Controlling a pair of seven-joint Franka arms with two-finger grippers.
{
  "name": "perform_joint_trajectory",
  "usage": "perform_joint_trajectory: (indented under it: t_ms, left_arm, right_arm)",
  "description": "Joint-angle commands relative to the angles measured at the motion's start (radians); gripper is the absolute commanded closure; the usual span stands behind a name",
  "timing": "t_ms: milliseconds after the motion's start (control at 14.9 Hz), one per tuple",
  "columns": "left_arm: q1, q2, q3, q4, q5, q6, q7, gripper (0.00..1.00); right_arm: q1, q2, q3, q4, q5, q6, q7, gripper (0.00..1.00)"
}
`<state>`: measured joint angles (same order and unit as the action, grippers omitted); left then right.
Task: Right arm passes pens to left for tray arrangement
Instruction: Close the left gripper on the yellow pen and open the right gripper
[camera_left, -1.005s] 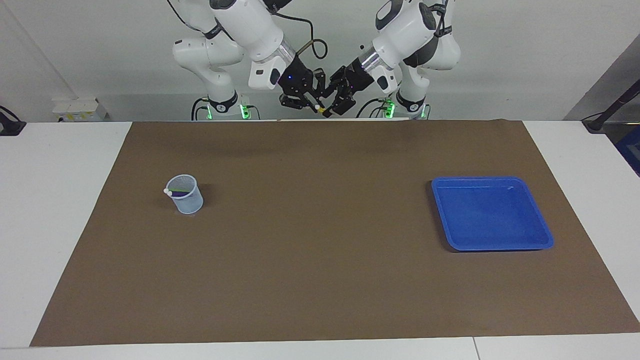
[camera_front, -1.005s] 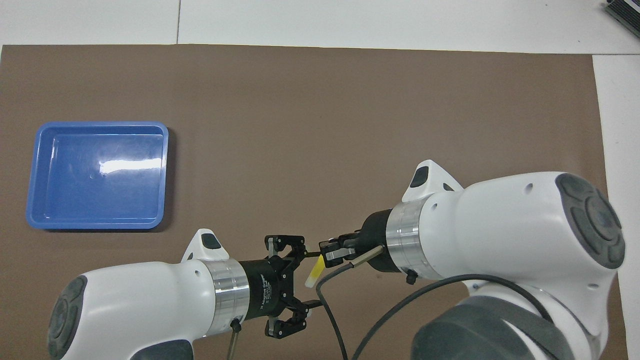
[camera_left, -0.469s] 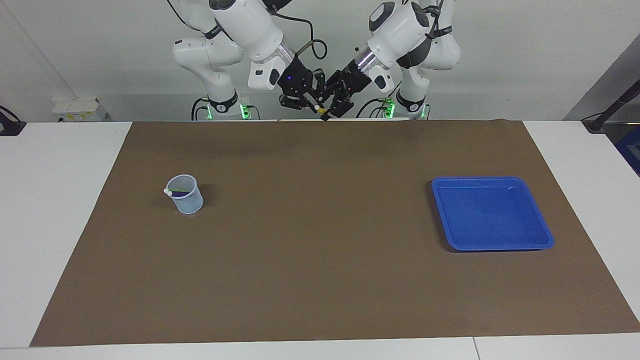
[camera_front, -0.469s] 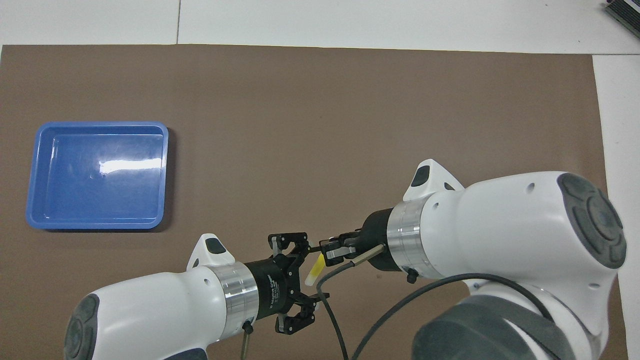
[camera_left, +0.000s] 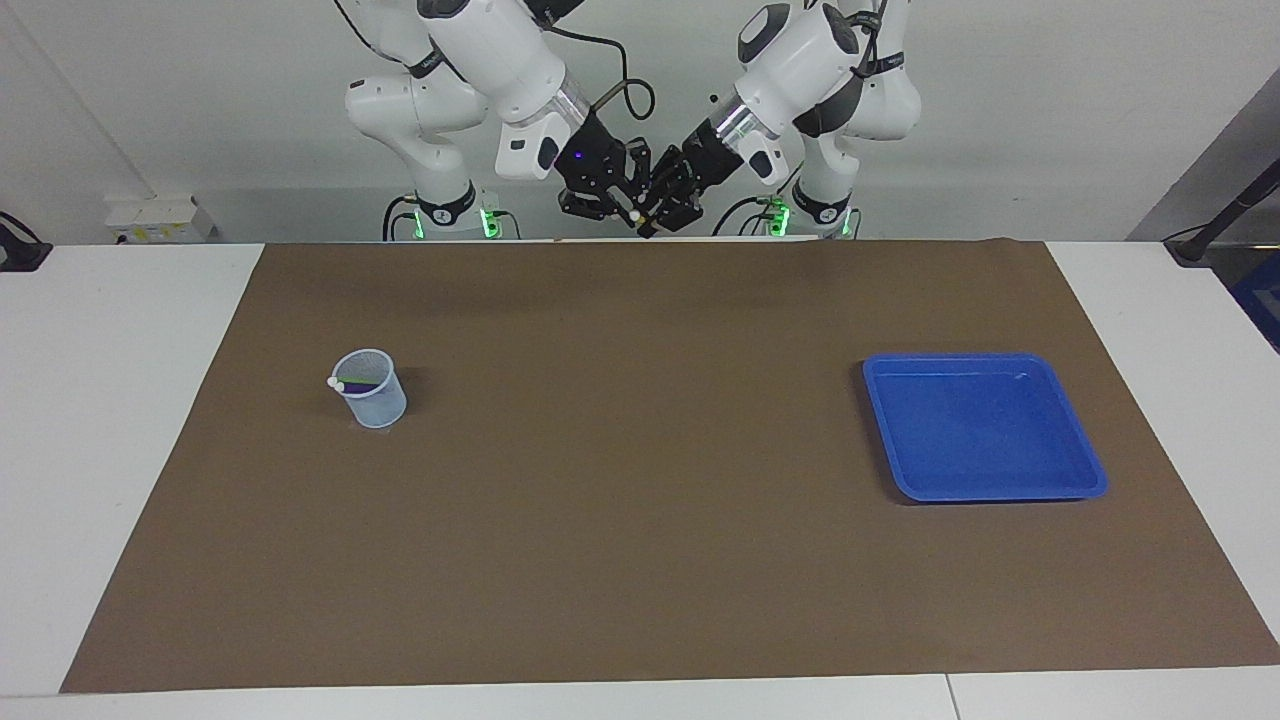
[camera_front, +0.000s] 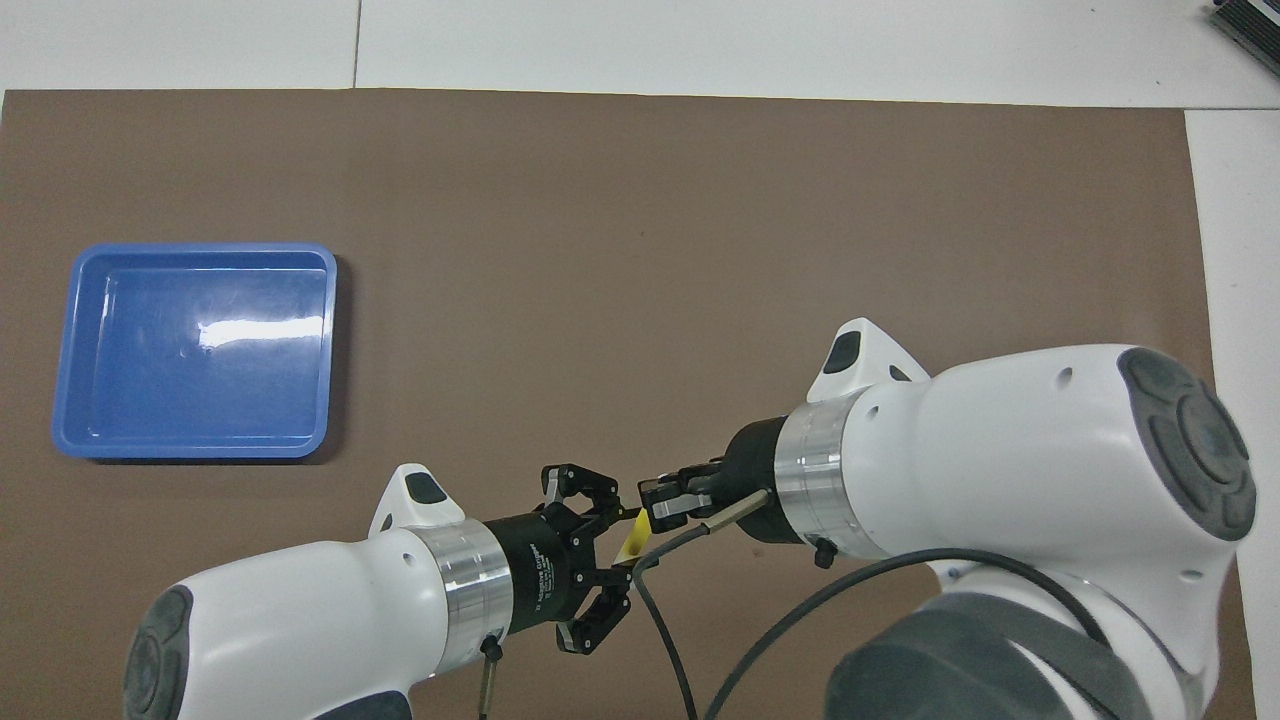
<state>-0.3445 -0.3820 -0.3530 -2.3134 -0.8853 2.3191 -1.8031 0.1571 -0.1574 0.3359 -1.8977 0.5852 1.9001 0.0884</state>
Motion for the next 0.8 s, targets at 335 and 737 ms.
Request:
perform_joint_trajectory:
  t_ms: [335, 737]
  left_arm:
    - [-0.004, -0.034, -0.009, 0.0, 0.005, -0.05, -0.018, 1.0]
    - [-0.001, -0.034, -0.008, 0.011, 0.005, -0.069, -0.022, 1.0]
  right_arm:
    - [-0.008, -0.016, 0.002, -0.026, 0.035, 0.034, -0.001, 1.0]
    - [-0.011, -0.014, 0.002, -0.026, 0.035, 0.034, -0.006, 1.0]
